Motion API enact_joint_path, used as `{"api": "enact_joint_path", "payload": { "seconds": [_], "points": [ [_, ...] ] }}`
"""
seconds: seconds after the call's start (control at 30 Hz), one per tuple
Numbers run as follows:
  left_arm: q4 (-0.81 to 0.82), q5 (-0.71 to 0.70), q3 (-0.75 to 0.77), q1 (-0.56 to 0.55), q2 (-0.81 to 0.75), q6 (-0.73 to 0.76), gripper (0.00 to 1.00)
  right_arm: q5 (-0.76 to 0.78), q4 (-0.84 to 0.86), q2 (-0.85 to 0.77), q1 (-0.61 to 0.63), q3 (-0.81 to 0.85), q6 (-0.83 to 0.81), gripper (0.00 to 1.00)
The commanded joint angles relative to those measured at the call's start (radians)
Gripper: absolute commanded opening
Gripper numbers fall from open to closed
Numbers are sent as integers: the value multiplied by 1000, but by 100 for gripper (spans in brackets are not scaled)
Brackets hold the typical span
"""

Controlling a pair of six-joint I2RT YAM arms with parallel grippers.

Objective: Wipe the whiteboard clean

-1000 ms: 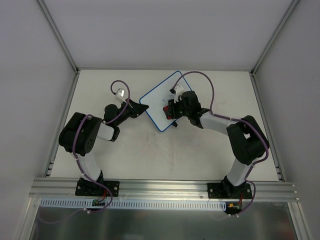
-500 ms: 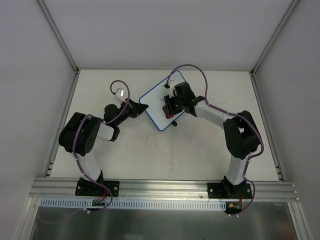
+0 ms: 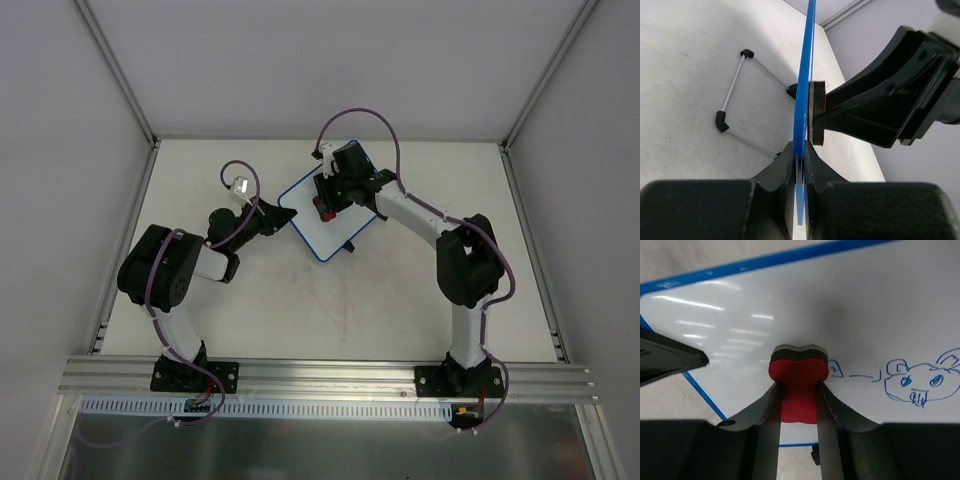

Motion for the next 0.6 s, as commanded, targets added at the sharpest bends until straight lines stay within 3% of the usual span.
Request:
{"api": "enact_joint_path", "payload": {
  "seconds": [0.0, 0.3, 0.57],
  "points": [
    [105, 44, 3, -20, 2, 42, 0, 36, 79, 51, 24, 82, -16, 0],
    [100, 47, 3, -20, -1, 45, 0, 97, 81, 71, 23, 153, -42, 0],
    [105, 47, -1, -22, -4, 45, 0, 22, 120, 63, -6, 139, -49, 0]
  ]
}}
